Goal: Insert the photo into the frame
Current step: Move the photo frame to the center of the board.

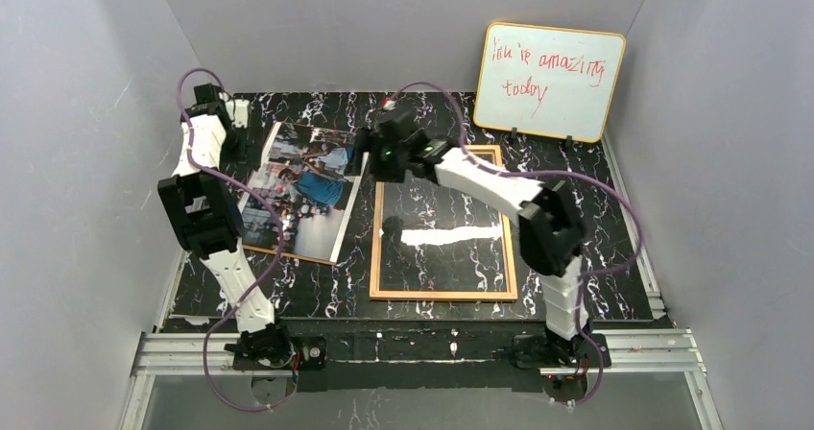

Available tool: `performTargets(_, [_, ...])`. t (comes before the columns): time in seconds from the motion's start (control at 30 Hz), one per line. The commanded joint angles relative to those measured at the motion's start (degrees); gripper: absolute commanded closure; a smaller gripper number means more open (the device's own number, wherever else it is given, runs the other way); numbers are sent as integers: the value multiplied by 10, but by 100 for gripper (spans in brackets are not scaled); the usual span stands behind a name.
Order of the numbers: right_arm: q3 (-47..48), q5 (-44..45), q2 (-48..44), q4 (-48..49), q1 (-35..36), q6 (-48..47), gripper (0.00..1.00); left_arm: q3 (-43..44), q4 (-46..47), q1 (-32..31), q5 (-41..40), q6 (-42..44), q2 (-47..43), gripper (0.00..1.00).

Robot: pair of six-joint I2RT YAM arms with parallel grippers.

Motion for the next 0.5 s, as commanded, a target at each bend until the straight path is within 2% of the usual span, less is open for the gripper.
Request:
performTargets(0.0, [82,6,91,-25,33,36,10,-67,12,-2,-54,8,7,2])
performTargets(0.17, [163,15,174,-53,48,33,11,-143,58,-2,-64,13,-2,2])
performTargets(0.47, [198,15,247,-37,48,49,13,-250,111,-2,-92,45,-22,2])
